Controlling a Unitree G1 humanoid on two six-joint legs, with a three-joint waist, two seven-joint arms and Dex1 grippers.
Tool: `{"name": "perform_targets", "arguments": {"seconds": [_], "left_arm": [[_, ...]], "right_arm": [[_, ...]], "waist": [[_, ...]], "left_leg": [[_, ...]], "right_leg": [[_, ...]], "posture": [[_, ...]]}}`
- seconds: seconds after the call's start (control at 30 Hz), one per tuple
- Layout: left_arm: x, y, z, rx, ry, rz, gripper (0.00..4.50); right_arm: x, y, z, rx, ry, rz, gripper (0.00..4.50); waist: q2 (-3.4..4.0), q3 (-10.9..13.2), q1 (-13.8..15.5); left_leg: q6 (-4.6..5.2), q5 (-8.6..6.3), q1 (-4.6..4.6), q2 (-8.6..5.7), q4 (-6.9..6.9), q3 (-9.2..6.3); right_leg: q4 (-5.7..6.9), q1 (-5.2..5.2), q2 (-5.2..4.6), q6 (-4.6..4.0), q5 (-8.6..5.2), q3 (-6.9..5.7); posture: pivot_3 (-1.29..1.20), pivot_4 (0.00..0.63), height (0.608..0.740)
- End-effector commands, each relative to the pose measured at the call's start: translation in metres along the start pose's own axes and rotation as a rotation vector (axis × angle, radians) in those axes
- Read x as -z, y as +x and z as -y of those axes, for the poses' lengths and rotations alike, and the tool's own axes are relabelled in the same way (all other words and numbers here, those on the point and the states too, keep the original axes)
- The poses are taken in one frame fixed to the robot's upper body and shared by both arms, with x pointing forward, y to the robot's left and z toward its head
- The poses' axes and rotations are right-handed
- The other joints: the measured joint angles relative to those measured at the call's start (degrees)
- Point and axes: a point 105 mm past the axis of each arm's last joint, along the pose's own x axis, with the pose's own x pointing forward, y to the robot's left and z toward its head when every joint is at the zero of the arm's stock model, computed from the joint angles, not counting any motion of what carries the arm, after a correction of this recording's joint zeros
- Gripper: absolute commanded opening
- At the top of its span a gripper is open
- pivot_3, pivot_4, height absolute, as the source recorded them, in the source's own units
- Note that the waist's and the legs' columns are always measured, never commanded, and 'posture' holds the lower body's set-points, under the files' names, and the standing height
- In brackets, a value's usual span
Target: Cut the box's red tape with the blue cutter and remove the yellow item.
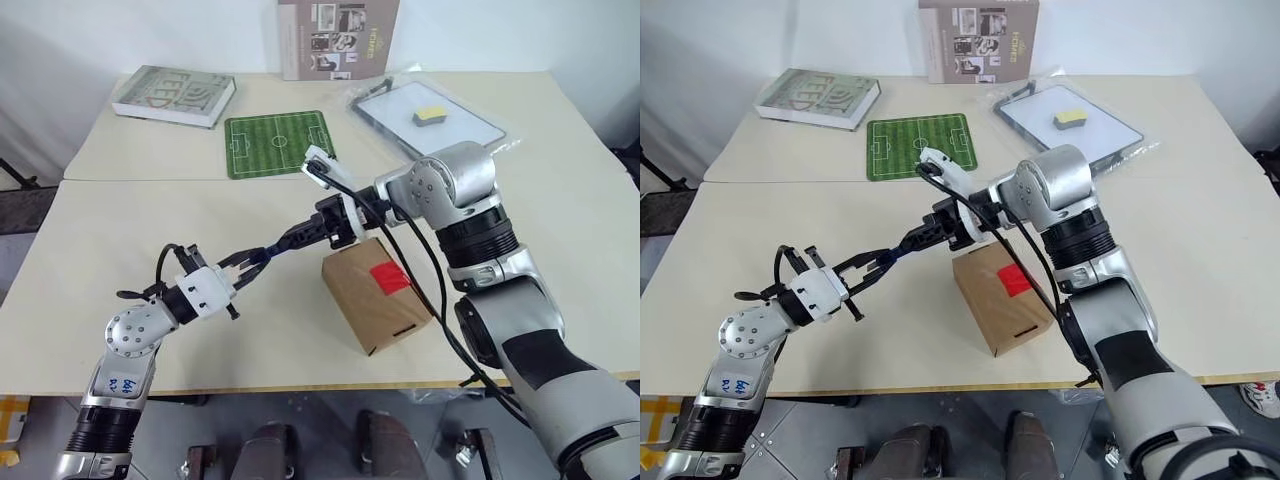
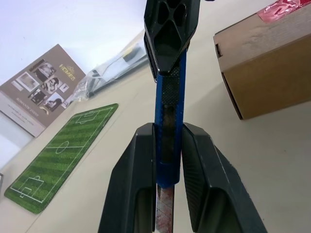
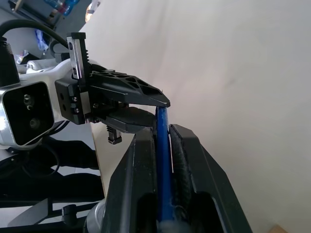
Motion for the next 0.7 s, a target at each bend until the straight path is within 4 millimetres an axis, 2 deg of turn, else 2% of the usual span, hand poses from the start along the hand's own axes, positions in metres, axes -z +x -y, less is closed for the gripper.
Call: {"name": "perform_targets", "arguments": {"seconds": [0.03,0.37,0.53,0.6,0.7], "left_arm": [[-0.005,-0.004,-0.010,-0.030,0.027,0.008,0.43],[0.000,-0.001,-0.018,-0.070,0.016,-0.019,0.43],[0.014,0.002,-0.026,-0.118,-0.116,-0.089,0.43],[0.019,-0.002,-0.031,-0.135,-0.148,-0.139,1.16],[0.020,-0.007,-0.045,-0.186,-0.183,-0.158,2.00]], "right_arm": [[-0.006,-0.012,-0.002,0.015,-0.044,0.031,0.14],[-0.005,-0.018,-0.003,0.021,-0.065,0.054,0.14],[-0.011,-0.024,-0.002,0.043,-0.111,0.107,0.14],[-0.015,-0.029,-0.002,0.062,-0.131,0.128,0.14],[-0.019,-0.035,0.000,0.085,-0.145,0.157,0.14]], "waist": [[0.00,0.0,0.0],[0.00,0.0,0.0],[-0.01,0.0,0.1],[-0.01,0.0,0.1],[-0.01,0.0,0.0]], "left_leg": [[0.00,0.00,0.00,0.00,0.00,0.00],[0.00,0.00,0.00,0.00,0.00,0.00],[0.00,0.00,0.00,-0.01,0.01,0.01],[0.00,0.00,-0.01,-0.01,0.02,0.00],[0.00,0.00,-0.01,0.00,0.02,-0.01]], "right_leg": [[0.00,0.00,0.00,0.00,0.00,0.00],[0.00,0.00,0.00,0.00,0.00,-0.01],[0.00,0.02,0.00,0.00,0.00,-0.01],[0.00,0.01,0.00,0.00,0.00,-0.01],[0.00,0.01,0.02,0.00,0.00,-0.02]], "posture": [[0.00,0.150,0.740],[0.00,0.150,0.740],[0.00,0.150,0.740],[0.00,0.150,0.740],[0.00,0.150,0.740]]}}
